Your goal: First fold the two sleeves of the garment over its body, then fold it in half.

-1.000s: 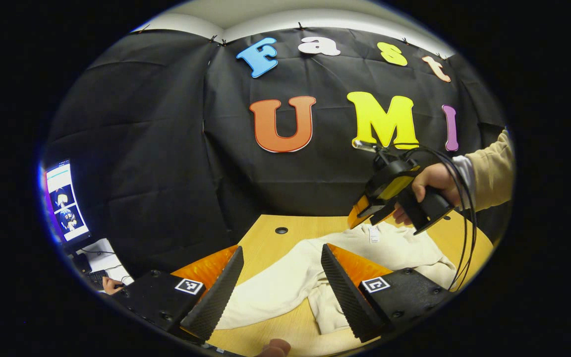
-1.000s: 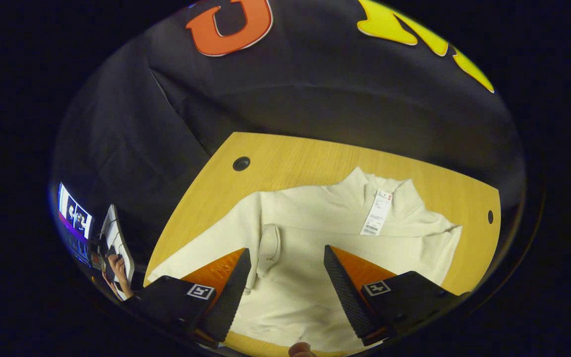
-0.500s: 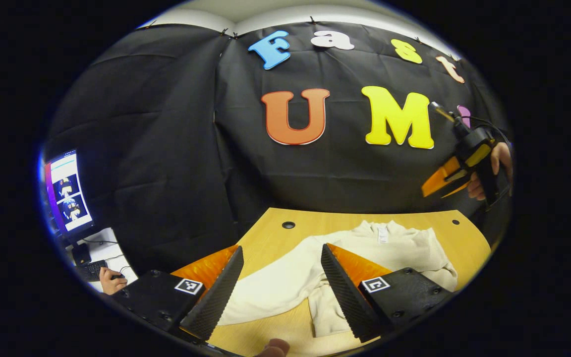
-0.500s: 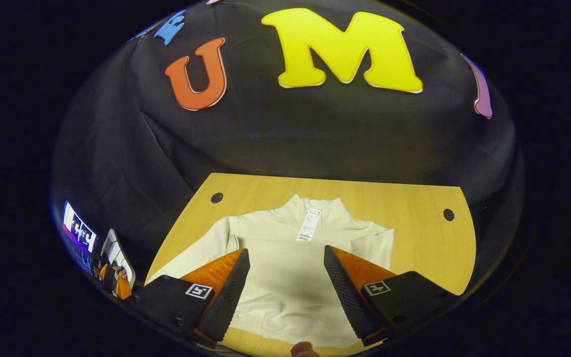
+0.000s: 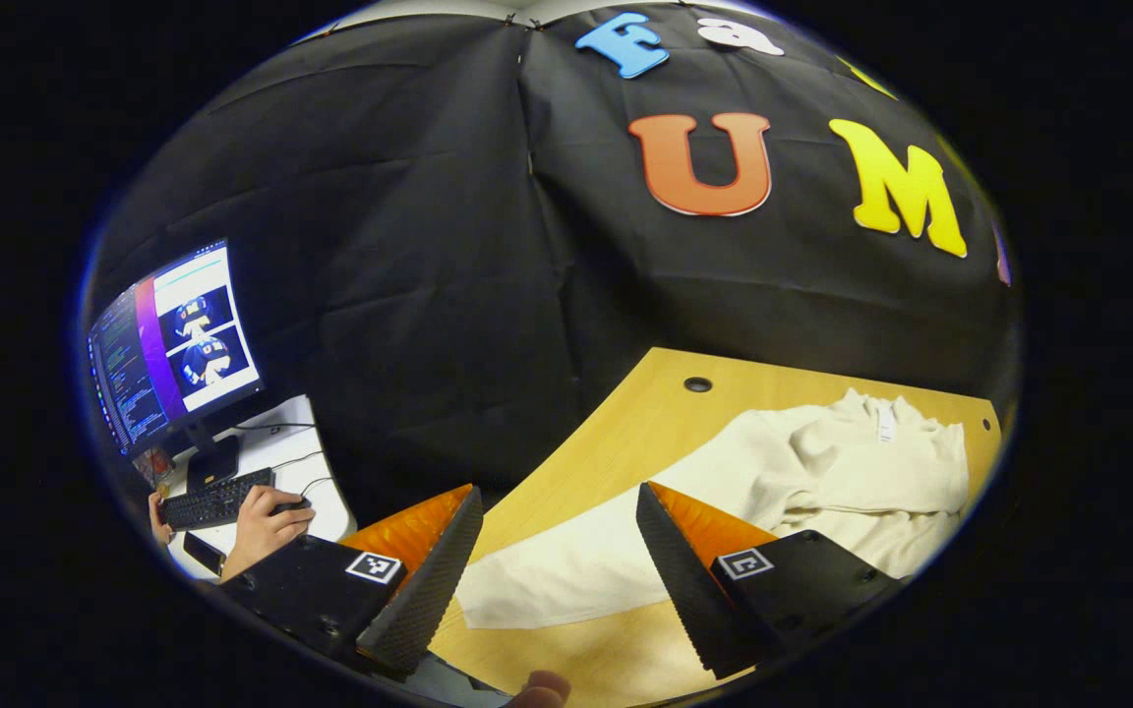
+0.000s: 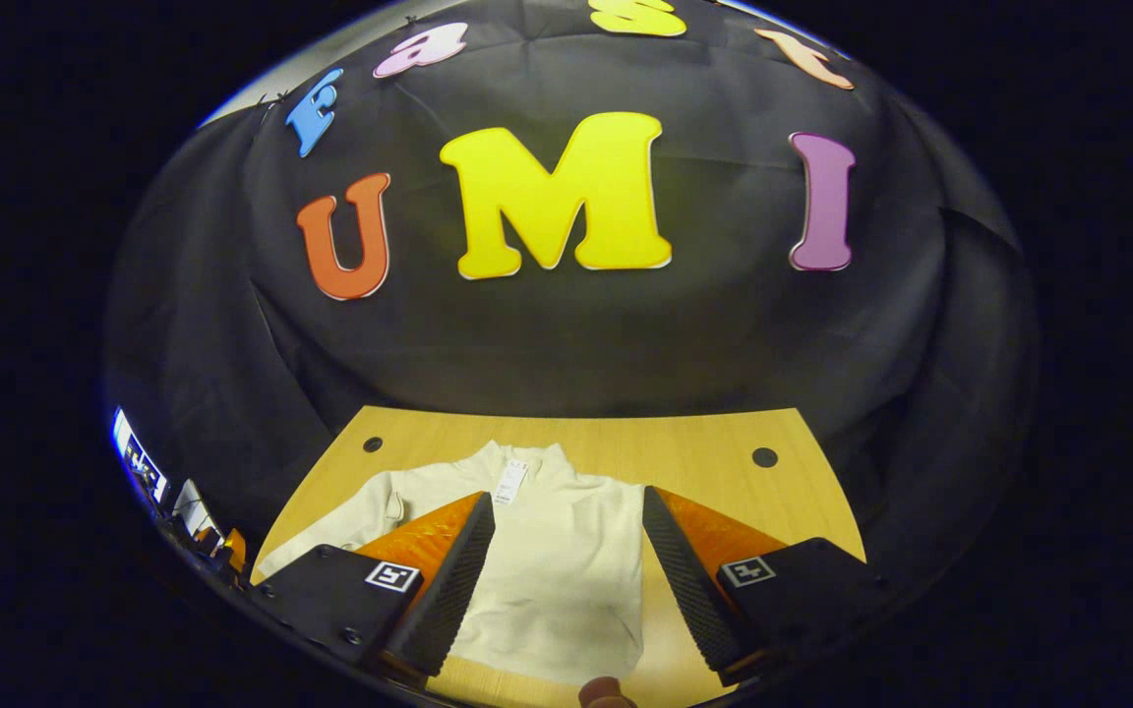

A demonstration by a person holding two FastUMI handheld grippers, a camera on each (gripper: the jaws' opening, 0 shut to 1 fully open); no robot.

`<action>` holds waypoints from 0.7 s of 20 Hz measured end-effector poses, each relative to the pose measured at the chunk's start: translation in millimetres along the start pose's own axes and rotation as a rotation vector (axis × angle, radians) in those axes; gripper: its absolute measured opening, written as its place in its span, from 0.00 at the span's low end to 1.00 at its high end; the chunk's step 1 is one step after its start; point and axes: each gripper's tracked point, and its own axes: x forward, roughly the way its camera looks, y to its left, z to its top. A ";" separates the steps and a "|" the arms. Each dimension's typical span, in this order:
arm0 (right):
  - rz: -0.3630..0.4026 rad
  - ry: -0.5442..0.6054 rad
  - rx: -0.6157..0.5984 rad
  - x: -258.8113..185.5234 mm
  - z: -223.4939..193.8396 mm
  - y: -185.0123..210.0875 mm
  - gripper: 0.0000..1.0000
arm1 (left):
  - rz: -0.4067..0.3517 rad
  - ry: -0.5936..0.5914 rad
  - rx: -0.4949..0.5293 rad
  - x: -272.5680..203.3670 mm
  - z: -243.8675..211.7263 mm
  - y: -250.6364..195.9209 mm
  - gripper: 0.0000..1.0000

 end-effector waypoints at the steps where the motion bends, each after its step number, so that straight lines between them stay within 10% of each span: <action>1: -0.021 -0.051 -0.007 -10.5 9.2 -7.8 0.95 | 0.022 0.020 -0.006 5.6 -7.4 8.2 1.00; 14: 0.054 -0.337 -0.167 -101.6 22.7 38.0 0.95 | 0.220 0.425 -0.197 52.2 -117.7 69.8 1.00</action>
